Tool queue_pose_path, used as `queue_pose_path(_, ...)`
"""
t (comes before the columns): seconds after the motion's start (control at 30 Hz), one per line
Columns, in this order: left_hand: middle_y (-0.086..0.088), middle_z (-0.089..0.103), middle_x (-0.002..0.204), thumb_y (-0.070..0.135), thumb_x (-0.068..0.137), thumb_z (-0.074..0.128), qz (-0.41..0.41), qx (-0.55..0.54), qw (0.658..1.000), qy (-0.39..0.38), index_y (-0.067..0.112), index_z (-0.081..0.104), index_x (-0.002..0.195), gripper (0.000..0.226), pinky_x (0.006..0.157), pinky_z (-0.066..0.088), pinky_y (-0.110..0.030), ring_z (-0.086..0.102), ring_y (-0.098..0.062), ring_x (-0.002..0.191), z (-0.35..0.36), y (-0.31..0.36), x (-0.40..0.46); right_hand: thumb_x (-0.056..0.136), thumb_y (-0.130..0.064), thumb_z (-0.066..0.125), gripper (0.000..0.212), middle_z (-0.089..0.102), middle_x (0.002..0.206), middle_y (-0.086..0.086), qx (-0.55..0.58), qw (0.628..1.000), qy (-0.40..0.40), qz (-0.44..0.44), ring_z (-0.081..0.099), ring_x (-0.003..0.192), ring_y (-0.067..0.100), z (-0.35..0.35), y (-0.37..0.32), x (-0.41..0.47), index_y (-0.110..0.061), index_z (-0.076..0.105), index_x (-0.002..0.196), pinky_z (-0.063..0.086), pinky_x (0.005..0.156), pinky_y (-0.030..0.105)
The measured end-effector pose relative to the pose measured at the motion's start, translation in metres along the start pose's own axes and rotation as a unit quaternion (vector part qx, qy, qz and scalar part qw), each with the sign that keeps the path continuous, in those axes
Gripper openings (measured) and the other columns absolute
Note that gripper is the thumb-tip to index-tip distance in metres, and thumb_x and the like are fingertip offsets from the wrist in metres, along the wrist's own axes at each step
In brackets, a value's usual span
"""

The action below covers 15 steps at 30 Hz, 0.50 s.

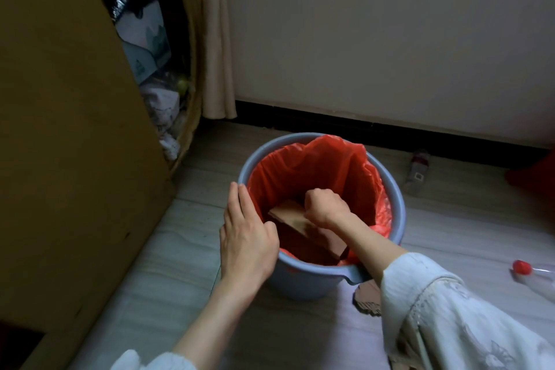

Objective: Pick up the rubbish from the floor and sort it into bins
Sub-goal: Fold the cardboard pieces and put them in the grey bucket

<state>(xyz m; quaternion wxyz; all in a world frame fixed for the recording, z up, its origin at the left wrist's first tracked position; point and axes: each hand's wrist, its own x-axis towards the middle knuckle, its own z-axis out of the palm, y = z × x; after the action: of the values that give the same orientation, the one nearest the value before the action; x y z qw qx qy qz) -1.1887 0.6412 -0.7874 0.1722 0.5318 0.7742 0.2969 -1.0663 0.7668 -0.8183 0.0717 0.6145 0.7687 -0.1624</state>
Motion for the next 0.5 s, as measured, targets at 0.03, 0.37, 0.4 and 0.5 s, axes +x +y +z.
queue_pose_path(0.03, -0.007, -0.001, 0.157, 0.014, 0.089, 0.043, -0.001, -0.001, 1.000, -0.001, 0.007, 0.003, 0.148, 0.072, 0.114, 0.019, -0.035, 0.014, -0.024, 0.143, 0.000, 0.000, 0.000, 0.085, -0.013, 0.053, 0.032, 0.063, 0.118, 0.014, 0.001, 0.999, -0.036, -0.020, 0.061, 0.108, 0.031, 0.001, -0.001, 0.000, -0.012, 0.062, 0.116, 0.049, 0.085, 0.033)
queue_pose_path(0.37, -0.004, -0.006, 0.157, 0.018, 0.092, 0.040, -0.006, 0.021, 1.000, -0.017, 0.010, -0.002, 0.148, 0.071, 0.113, 0.021, -0.036, 0.011, -0.023, 0.144, -0.005, 0.002, -0.001, 0.085, -0.013, 0.040, 0.049, 0.055, 0.129, 0.010, -0.094, 0.943, -0.319, -0.029, 0.058, 0.109, 0.031, 0.010, 0.003, -0.010, -0.016, 0.049, 0.133, 0.048, 0.074, 0.033)
queue_pose_path(0.4, -0.005, -0.006, 0.157, 0.019, 0.092, 0.040, -0.010, 0.025, 0.999, -0.017, 0.009, -0.002, 0.148, 0.071, 0.113, 0.022, -0.037, 0.011, -0.024, 0.144, -0.005, 0.002, -0.001, 0.085, -0.013, 0.039, 0.048, 0.058, 0.126, 0.012, -0.061, 0.955, -0.290, -0.027, 0.060, 0.108, 0.031, 0.007, 0.004, -0.013, -0.015, 0.052, 0.131, 0.049, 0.076, 0.033)
queue_pose_path(0.5, -0.005, -0.006, 0.158, 0.019, 0.092, 0.039, -0.015, 0.030, 0.999, -0.021, 0.010, -0.001, 0.148, 0.070, 0.113, 0.021, -0.038, 0.011, -0.024, 0.144, -0.006, 0.002, 0.000, 0.090, -0.011, 0.036, 0.046, 0.055, 0.134, 0.007, 0.027, 0.987, -0.151, -0.049, 0.054, 0.120, 0.026, -0.017, 0.007, -0.029, -0.019, 0.052, 0.133, 0.043, 0.099, 0.032)
